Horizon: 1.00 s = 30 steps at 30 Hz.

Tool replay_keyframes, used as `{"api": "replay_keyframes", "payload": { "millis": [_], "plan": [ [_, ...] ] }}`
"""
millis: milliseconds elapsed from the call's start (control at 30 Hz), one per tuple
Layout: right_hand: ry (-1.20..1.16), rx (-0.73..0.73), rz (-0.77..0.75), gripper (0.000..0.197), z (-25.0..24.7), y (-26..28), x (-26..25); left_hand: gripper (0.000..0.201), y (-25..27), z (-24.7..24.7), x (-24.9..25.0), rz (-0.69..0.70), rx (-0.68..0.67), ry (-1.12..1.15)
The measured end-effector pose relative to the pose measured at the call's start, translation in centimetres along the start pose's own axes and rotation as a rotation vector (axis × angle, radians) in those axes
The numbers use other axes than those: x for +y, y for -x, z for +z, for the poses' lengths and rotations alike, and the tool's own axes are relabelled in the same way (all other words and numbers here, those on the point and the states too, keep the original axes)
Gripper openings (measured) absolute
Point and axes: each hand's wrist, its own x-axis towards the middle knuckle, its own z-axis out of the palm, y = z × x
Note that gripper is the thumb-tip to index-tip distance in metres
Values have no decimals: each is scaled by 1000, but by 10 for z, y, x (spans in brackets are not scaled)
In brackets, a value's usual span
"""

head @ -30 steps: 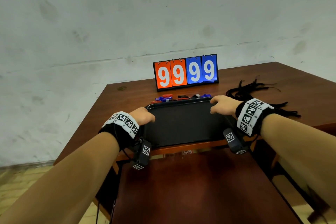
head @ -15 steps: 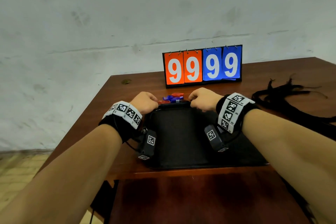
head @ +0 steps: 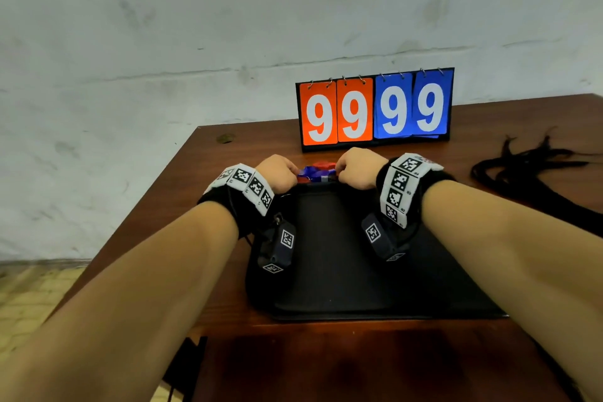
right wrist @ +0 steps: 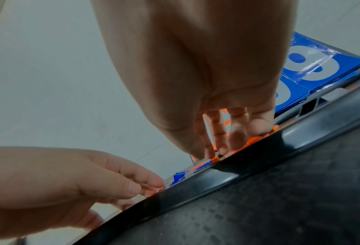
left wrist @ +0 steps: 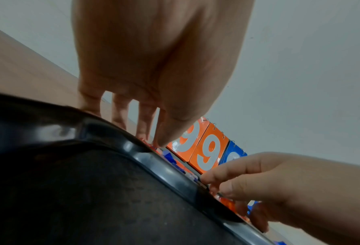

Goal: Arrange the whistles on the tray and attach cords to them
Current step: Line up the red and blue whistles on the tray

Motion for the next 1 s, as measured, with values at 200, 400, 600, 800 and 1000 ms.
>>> {"api": "replay_keyframes", "payload": {
  "millis": [200,400,600,800,1000],
  "plan": [
    [134,-36,7,26,1,-6,-6,31,-6,4,-2,-3,7,-84],
    [95,3,2,29,-2,-9,-5,31,-12,5,-6,-7,34,-75],
    [10,8,-41,16,0,-10,-7,11,-15,7,-9,2,103,8],
    [-10,32,-82,16,0,-11,-10,16,-12,4,-12,51,158,76],
    [-39,-36,-163,15,-2,-11,-14,20,-3,-3,-17,73,152,134]
  ]
}}
